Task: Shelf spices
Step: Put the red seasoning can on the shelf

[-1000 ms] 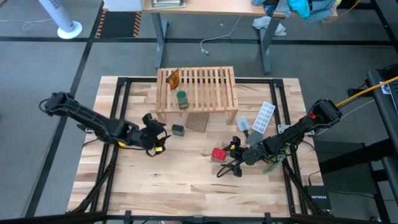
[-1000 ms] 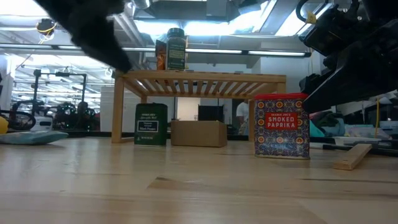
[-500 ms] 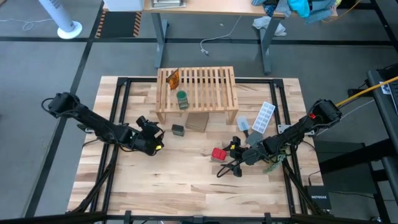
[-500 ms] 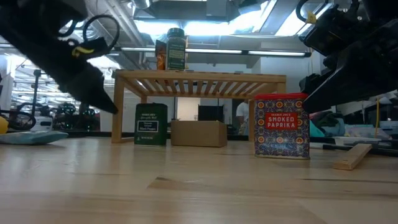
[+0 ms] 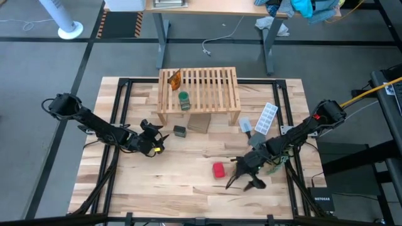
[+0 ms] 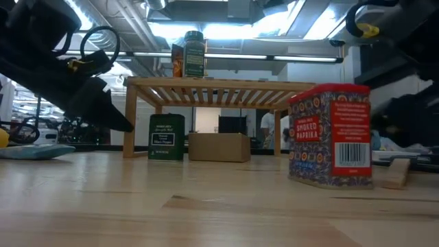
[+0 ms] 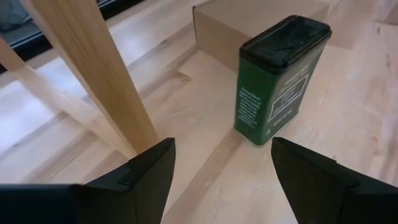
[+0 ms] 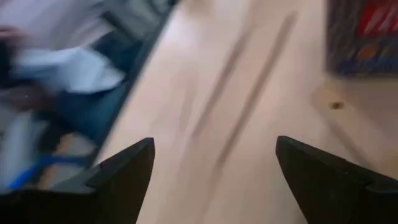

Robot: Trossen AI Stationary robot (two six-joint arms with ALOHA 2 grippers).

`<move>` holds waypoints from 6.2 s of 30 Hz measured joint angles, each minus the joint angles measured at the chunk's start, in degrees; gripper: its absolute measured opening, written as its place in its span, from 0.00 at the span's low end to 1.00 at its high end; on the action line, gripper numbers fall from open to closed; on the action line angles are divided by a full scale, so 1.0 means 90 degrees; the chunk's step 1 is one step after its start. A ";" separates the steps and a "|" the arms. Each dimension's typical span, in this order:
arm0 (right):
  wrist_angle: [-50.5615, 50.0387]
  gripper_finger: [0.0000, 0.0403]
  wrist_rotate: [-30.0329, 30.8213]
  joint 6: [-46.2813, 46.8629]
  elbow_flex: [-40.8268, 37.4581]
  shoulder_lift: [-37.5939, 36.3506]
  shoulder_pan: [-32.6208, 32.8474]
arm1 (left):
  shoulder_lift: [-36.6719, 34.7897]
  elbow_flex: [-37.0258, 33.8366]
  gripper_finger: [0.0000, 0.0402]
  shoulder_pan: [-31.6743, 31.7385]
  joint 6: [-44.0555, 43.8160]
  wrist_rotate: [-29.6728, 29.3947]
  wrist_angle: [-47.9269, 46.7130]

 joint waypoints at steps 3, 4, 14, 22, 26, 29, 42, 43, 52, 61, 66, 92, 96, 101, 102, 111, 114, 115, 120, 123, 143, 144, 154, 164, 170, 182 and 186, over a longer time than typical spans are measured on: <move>0.0012 0.85 -0.0647 0.0007 0.0000 0.0000 -0.0002 | 0.0000 -0.0017 0.64 0.0000 0.0007 -0.0001 0.0133; 0.0019 0.85 -0.0689 0.0009 0.0000 0.0000 -0.0002 | 0.0000 -0.0017 0.64 0.0000 0.0022 -0.0001 0.0130; 0.0019 0.85 0.0727 0.0009 0.0000 0.0000 -0.0009 | 0.0000 -0.0017 0.64 -0.0015 -0.0168 0.0254 0.0123; 0.0021 0.85 0.1840 0.0007 0.0000 0.0000 -0.0007 | 0.0000 -0.0017 0.64 -0.0017 -0.0192 0.0258 0.0124; 0.0040 0.85 0.2305 0.0004 0.0000 0.0000 -0.0007 | 0.0000 -0.0017 0.64 -0.0017 -0.0175 0.0259 0.0123; 0.0057 0.85 0.2764 0.0007 0.0000 0.0000 -0.0007 | 0.0000 -0.0017 0.64 -0.0017 -0.0175 0.0259 0.0123; 0.1887 0.85 0.2784 0.0099 0.0000 0.0000 -0.0007 | 0.0000 -0.0017 0.64 -0.0017 -0.0175 0.0261 0.0121; 0.2077 0.85 0.2674 0.0187 0.0000 0.0000 -0.0007 | 0.0000 -0.0017 0.64 -0.0017 -0.0174 0.0261 0.0122; 0.2407 0.85 0.1989 0.1075 0.0000 0.0000 -0.0002 | 0.0000 -0.0017 0.64 -0.0017 -0.0174 0.0261 0.0118; 0.1471 0.85 0.2512 0.2225 0.0000 0.0000 -0.0002 | 0.0016 -0.0017 0.64 -0.0258 -0.0479 0.0939 0.0254; 0.0863 0.85 0.3189 0.2421 0.0000 0.0001 -0.0002 | 0.0514 0.0108 0.64 -0.0835 -0.0245 0.1205 0.1596; 0.0716 0.85 0.4120 0.1876 0.0829 0.1449 -0.0007 | 0.5161 0.4122 0.44 -0.0623 0.2306 0.1997 0.2634; 0.0683 0.85 0.4562 0.1779 0.0835 0.1517 -0.0007 | 0.5161 0.4167 0.34 -0.0612 0.2331 0.2017 0.2622; 0.0710 0.85 0.5044 0.1658 0.0833 0.1542 -0.0009 | 0.5162 0.4172 0.21 -0.0631 0.2234 0.2042 0.2661; 0.0714 0.85 0.5090 0.1656 0.0833 0.1542 -0.0009 | 0.5163 0.4172 0.19 -0.0629 0.2194 0.2047 0.2685; 0.1051 0.85 0.5231 0.1409 0.0833 0.1542 -0.0067 | 0.5163 0.4172 0.02 -0.0703 0.2159 0.2568 0.2936; 0.1237 0.85 0.5202 0.1230 0.0833 0.1542 -0.0215 | 0.5163 0.4172 0.00 -0.0807 0.2161 0.2573 0.2966; 0.1261 0.85 0.5181 0.1185 0.0842 0.1542 -0.0266 | 0.5163 0.4172 0.01 -0.0832 0.2161 0.2573 0.2988; 0.1238 0.85 0.4890 0.1133 0.0896 0.1542 -0.0555 | 0.5163 0.4172 0.00 -0.0943 0.2017 0.2576 0.3102; 0.1230 0.85 0.4729 0.1130 0.0896 0.1542 -0.0690 | 0.5163 0.4172 0.01 -0.0979 0.1996 0.2575 0.3133; 0.1368 0.85 0.4658 0.0908 0.0973 0.1542 -0.0718 | 0.6198 0.5265 0.01 -0.0587 0.2769 0.2891 0.3568; 0.1366 0.85 0.4658 0.0813 0.1007 0.1542 -0.0718 | 0.6203 0.5277 0.01 -0.0543 0.2776 0.2884 0.3552; 0.1328 0.85 0.5007 -0.0417 0.1504 0.1537 -0.0716 | 0.6205 0.5283 0.01 -0.0446 0.2893 0.2753 0.3552; 0.0974 0.85 0.5517 -0.0435 0.1535 0.1537 -0.0715 | 0.6203 0.5282 0.01 -0.0545 0.2994 0.2614 0.3565; 0.0795 0.76 0.5578 -0.0520 0.1530 0.0981 -0.0621 | 0.6201 0.5282 0.01 -0.0625 0.3025 0.2614 0.3483; -0.1759 0.38 0.7993 0.0398 0.1530 -0.0474 0.1331 | 0.6200 0.5279 0.01 -0.0564 0.3311 0.2188 0.3266; -0.3017 0.27 0.8373 0.1387 0.1530 -0.0469 0.1771 | 0.6200 0.5279 0.01 -0.0378 0.3433 0.2180 0.3271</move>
